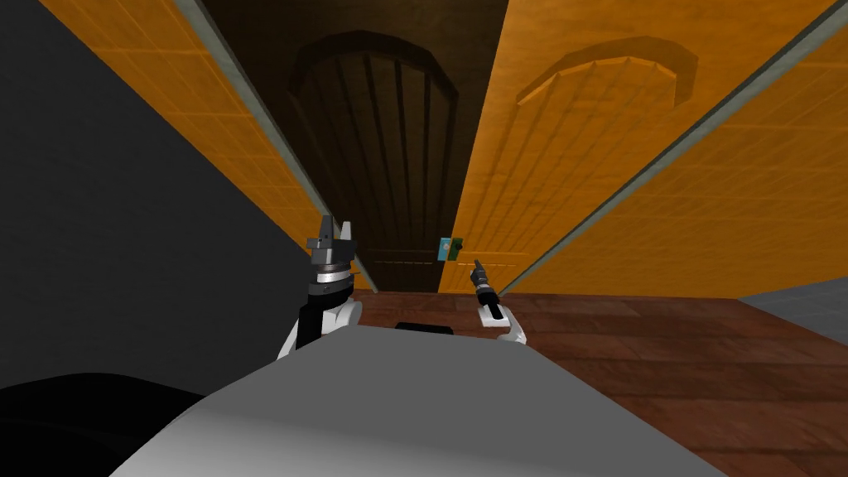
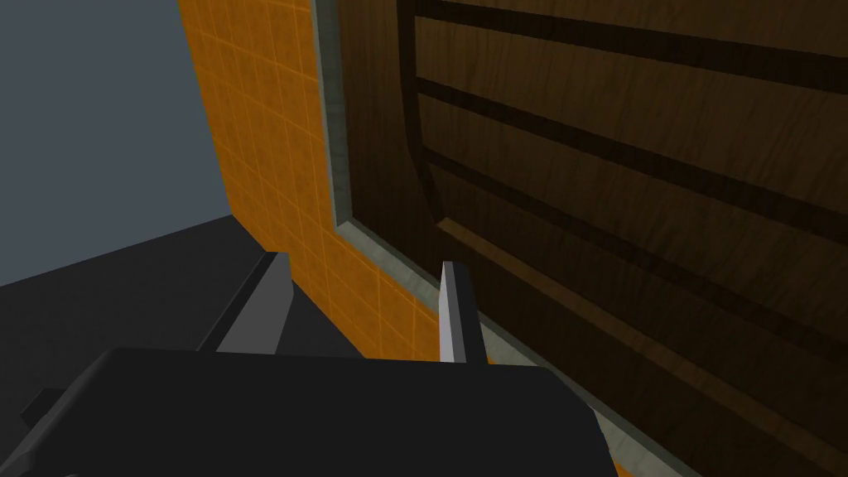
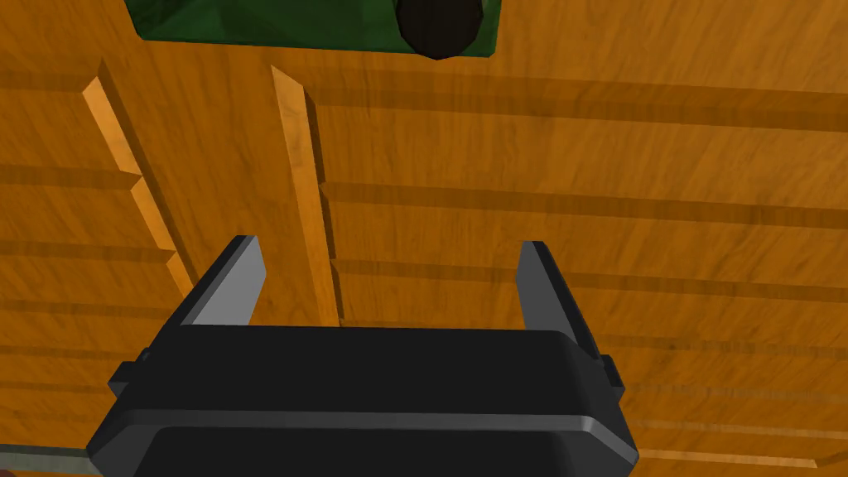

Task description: Pull the door open

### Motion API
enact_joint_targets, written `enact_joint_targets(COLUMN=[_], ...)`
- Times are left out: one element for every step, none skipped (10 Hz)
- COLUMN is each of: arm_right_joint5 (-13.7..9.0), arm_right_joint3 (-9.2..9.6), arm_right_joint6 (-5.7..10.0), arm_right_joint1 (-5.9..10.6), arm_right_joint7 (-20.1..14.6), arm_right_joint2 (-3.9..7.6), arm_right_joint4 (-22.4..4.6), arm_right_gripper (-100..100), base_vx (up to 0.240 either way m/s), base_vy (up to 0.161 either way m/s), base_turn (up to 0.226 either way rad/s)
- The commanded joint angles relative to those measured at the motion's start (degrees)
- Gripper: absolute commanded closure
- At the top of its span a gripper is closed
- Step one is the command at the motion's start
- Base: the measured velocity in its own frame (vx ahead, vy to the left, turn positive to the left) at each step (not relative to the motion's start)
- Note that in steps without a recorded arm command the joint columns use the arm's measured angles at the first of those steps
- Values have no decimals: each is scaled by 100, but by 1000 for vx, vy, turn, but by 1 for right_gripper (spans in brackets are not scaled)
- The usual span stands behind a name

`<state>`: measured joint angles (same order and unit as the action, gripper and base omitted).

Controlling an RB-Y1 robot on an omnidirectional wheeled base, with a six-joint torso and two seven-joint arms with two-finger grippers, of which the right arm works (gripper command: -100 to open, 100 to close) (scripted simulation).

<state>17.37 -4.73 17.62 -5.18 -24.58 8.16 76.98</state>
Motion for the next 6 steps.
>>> enact_joint_targets(arm_right_joint5=[-74,-118,-163,-206,-220,-272], arm_right_joint3=[-195,-318,-444,-566,-606,-750], arm_right_joint6=[5,-5,-13,-19,-21,-22], arm_right_joint1=[-36,-75,-110,-139,-147,-171], arm_right_joint7=[-13,-21,-30,-40,-44,-60], arm_right_joint2=[144,227,311,394,421,519], arm_right_joint4=[-138,-193,-252,-312,-333,-413], arm_right_gripper=[-100,-100,-100,-100,-100,-100], base_vx=[-115,-124,-114,-82,-45,-17], base_vy=[-66,-54,-26,-8,-2,4], base_turn=[-66,-50,-45,-32,-5,24])
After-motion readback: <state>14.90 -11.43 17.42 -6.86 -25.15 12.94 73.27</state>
